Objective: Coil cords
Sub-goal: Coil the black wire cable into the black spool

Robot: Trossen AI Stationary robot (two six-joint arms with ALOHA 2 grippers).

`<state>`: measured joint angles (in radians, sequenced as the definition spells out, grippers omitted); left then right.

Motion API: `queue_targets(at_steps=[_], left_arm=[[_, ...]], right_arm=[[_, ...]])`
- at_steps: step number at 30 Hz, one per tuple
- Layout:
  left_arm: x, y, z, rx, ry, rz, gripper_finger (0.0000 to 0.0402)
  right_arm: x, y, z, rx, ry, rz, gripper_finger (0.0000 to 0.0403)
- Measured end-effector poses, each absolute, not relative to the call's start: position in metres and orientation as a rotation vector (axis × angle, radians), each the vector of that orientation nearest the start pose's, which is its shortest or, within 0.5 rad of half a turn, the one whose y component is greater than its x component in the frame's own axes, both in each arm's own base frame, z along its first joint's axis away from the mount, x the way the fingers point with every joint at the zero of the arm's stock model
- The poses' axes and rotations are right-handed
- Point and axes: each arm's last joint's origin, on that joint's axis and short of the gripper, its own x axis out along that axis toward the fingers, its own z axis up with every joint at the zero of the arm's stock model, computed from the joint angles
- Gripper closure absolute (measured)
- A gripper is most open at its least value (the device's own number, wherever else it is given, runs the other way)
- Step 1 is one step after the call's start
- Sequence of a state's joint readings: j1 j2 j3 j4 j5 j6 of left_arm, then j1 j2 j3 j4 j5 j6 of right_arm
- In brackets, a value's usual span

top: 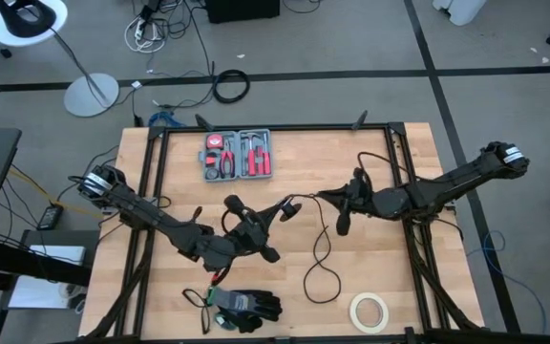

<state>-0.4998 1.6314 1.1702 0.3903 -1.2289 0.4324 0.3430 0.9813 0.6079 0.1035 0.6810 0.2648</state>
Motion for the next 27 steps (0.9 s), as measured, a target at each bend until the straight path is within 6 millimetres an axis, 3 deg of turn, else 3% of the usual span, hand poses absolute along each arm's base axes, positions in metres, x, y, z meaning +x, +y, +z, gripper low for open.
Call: queue_targets(at_steps=[12, 27], left_arm=[[0.331, -0.137, 0.301, 0.515, 0.268, 0.791, 0.0401], [0.333, -0.134, 0.300, 0.465, 0.247, 0.775, 0.0401]], right_arm=[[0.207, 0.076, 0.287, 0.158, -0.024, -0.188, 0.0398], [0.242, 0.096, 0.281, 0.132, -0.122, -0.038, 0.0399]])
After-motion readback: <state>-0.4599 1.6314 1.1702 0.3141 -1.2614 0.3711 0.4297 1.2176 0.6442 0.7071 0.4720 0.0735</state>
